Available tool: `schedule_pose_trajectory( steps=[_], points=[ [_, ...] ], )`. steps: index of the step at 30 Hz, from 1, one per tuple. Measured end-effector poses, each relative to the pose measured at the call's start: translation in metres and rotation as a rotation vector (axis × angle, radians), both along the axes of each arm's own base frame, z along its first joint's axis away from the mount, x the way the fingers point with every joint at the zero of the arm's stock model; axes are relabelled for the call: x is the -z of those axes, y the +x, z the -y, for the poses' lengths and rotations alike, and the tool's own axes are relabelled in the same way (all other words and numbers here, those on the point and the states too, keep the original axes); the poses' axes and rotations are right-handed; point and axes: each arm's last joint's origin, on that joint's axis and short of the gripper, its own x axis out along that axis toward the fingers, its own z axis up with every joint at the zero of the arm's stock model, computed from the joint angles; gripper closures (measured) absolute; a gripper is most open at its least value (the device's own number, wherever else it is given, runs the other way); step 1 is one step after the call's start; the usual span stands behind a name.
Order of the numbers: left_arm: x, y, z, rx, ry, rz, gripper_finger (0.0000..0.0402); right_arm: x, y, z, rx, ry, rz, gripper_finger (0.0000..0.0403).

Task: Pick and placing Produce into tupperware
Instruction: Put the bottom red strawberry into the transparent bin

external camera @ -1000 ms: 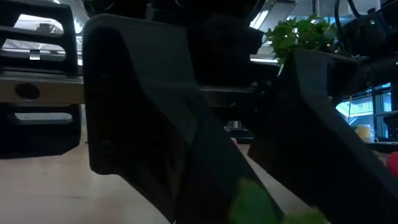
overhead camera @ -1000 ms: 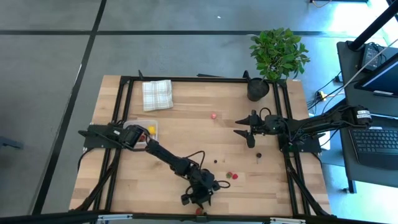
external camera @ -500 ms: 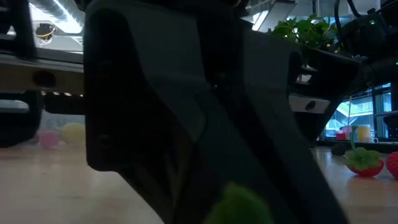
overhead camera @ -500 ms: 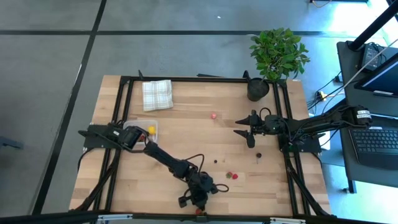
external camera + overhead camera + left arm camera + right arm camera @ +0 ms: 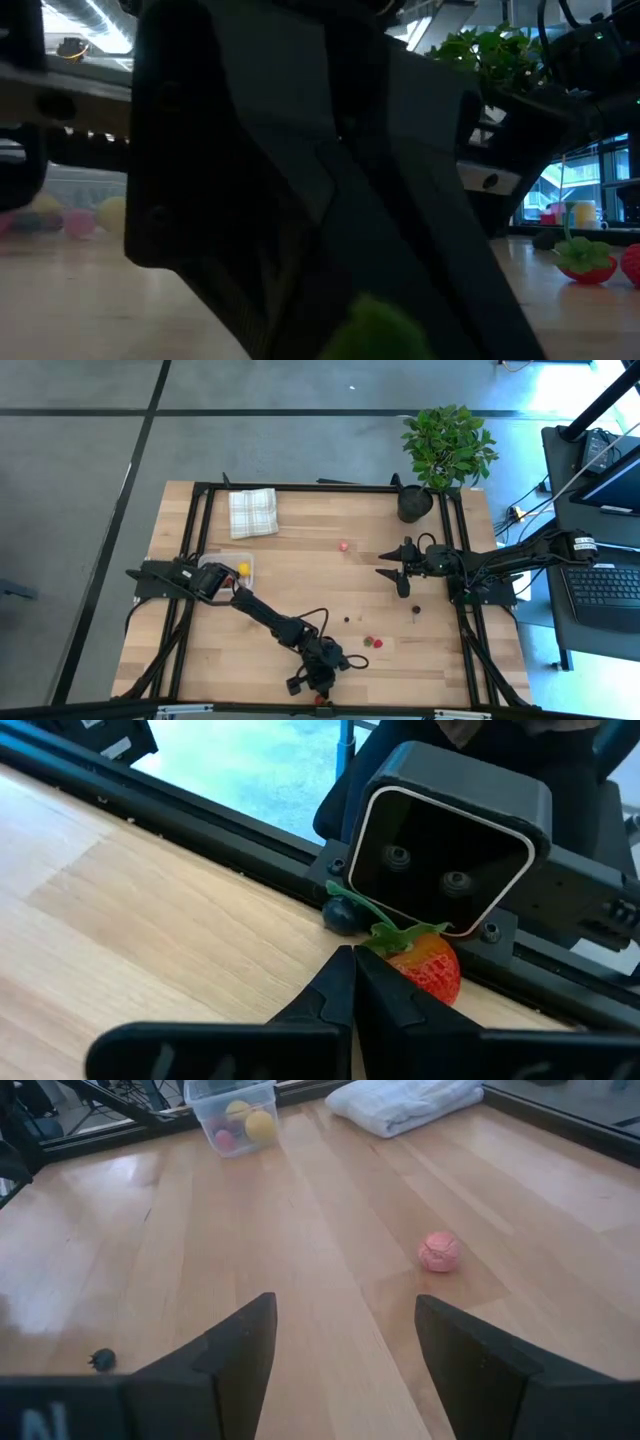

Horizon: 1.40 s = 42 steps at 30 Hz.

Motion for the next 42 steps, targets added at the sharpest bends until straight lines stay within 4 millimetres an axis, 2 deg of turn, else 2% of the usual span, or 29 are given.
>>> schedule_pose_trajectory(
  steps=[4, 10, 14, 19, 29, 35, 42],
  points=[
    [0.000, 0.000, -0.001, -0.016, -0.007, -0.022, 0.0401, -0.001, 0.000, -0.002, -0.037, 0.094, 0.019, 0.0163],
    [-0.001, -0.001, 0.001, -0.020, 0.022, -0.007, 0.0401, -0.012, 0.003, -0.020, -0.319, 0.157, 0.130, 0.0163],
    [-0.002, -0.004, 0.005, -0.017, 0.060, 0.021, 0.0401, -0.024, 0.003, -0.037, -0.473, 0.082, 0.246, 0.0163],
    [-0.001, -0.006, 0.007, -0.033, 0.067, -0.009, 0.0401, -0.033, 0.001, -0.051, -0.571, -0.003, 0.353, 0.0163],
    [-0.017, -0.025, 0.016, -0.083, 0.217, -0.065, 0.0401, -0.031, 0.000, -0.054, -0.584, -0.025, 0.333, 0.0163],
    [-0.016, -0.029, 0.018, -0.144, 0.224, -0.136, 0.0401, -0.031, 0.001, -0.051, -0.477, -0.037, 0.328, 0.0163],
    [-0.015, -0.036, 0.023, -0.198, 0.249, -0.190, 0.0401, -0.031, 0.001, -0.051, -0.476, -0.036, 0.327, 0.0163]
  ],
)
